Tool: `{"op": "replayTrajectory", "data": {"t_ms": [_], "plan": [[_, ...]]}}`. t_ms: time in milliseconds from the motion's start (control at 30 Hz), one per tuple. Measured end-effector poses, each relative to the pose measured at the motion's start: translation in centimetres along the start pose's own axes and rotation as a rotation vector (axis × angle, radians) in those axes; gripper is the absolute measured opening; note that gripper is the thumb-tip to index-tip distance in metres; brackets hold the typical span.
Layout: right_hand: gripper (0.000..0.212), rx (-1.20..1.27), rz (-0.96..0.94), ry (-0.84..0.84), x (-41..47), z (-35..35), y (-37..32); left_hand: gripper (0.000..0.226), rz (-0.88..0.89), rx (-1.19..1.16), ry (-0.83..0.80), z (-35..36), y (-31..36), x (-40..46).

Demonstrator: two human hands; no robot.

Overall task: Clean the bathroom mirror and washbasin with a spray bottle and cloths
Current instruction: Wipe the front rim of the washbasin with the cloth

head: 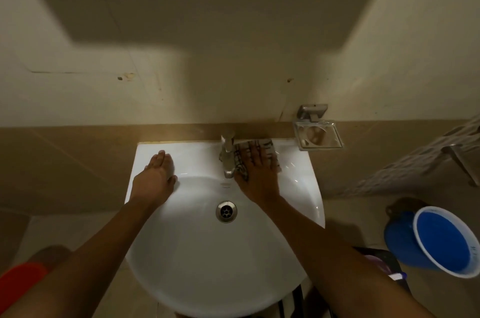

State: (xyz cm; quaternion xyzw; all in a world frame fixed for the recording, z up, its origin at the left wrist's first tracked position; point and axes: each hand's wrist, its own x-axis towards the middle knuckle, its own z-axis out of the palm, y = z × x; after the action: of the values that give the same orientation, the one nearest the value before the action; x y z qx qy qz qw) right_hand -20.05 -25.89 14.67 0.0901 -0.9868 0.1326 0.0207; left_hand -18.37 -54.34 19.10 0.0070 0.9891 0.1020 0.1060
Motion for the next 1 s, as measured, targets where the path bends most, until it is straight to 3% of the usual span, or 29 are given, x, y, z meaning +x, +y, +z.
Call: {"op": "replayTrajectory", "data": {"t_ms": [100, 433, 600, 833, 1000], "plan": [[0.083, 0.015, 0.003, -0.051, 0.7, 0.0, -1.3, 0.056, 0.061, -0.022, 0.034, -0.4, -1.2, -0.3], [0.061, 0.166, 0.089, -0.003, -3.7, 0.3, -3.5, 0.059, 0.122, -0.029, 0.072, -0.6, -5.6, -2.2], [0.063, 0.221, -0.068, 0.032, -5.1, 1.0, -7.3, 0.057, 0.154, -0.055, 0.059, -0.7, -6.3, -2.1], [0.062, 0.09, -0.171, -0.104, -0.6, 2.6, -13.1, 0.062, 0.185, -0.122, 0.043, -0.6, -7.2, -1.9], [0.068, -0.057, -0.222, -0.126, 1.8, 2.4, -12.8, 0.064, 0.192, -0.125, 0.047, -0.5, -7.6, -1.8]]}}
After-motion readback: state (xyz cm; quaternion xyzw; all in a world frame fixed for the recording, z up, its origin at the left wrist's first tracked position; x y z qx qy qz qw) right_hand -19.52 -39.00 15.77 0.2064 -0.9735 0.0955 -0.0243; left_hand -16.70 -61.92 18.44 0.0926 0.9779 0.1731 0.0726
